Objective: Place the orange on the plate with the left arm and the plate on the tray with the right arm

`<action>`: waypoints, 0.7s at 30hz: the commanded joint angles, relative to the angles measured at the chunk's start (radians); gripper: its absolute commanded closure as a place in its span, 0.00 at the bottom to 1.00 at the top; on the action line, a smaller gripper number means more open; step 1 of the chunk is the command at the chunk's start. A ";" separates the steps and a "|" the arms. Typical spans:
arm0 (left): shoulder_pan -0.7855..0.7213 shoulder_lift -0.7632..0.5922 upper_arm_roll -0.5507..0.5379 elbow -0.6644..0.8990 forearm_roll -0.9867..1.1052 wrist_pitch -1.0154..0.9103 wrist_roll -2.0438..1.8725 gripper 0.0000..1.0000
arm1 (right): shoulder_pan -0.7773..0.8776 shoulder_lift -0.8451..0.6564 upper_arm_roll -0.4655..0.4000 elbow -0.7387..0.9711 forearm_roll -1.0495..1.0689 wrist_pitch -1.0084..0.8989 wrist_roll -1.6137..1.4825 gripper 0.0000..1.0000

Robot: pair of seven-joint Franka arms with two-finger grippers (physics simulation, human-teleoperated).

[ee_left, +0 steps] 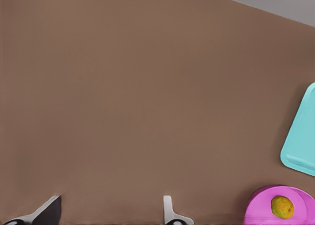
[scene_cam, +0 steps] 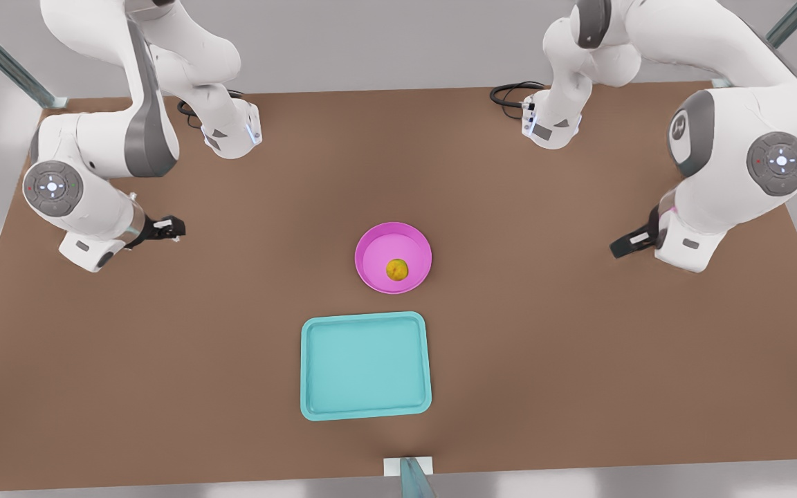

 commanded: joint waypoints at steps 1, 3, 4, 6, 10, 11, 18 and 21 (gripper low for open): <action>0.278 -0.081 -0.408 -0.011 0.203 -0.153 0.395 0.00 | 0.064 0.005 0.001 -0.084 0.135 0.149 0.150 0.00; 0.317 -0.215 -0.471 -0.208 0.236 -0.057 0.392 0.00 | 0.101 0.079 0.001 -0.119 0.264 0.211 0.270 0.00; 0.319 -0.197 -0.471 -0.177 0.233 -0.103 0.393 0.00 | 0.121 0.125 0.001 -0.124 0.319 0.247 0.278 0.00; 0.319 -0.178 -0.471 -0.168 0.231 -0.110 0.392 0.00 | 0.143 0.129 0.007 -0.250 0.403 0.427 0.279 0.00; 0.323 -0.143 -0.471 -0.143 0.230 -0.128 0.396 0.00 | 0.236 0.255 0.024 -0.300 0.652 0.600 0.262 0.00; 0.323 -0.131 -0.471 -0.142 0.201 -0.163 0.395 0.00 | 0.287 0.272 0.024 -0.302 0.669 0.600 0.261 0.00; 0.332 -0.138 -0.424 -0.140 0.162 -0.223 0.396 0.00 | 0.453 0.470 0.041 -0.178 0.770 0.611 0.261 0.00; 0.332 -0.137 -0.419 -0.140 0.164 -0.226 0.398 0.00 | 0.491 0.534 0.041 -0.139 0.779 0.680 0.262 0.00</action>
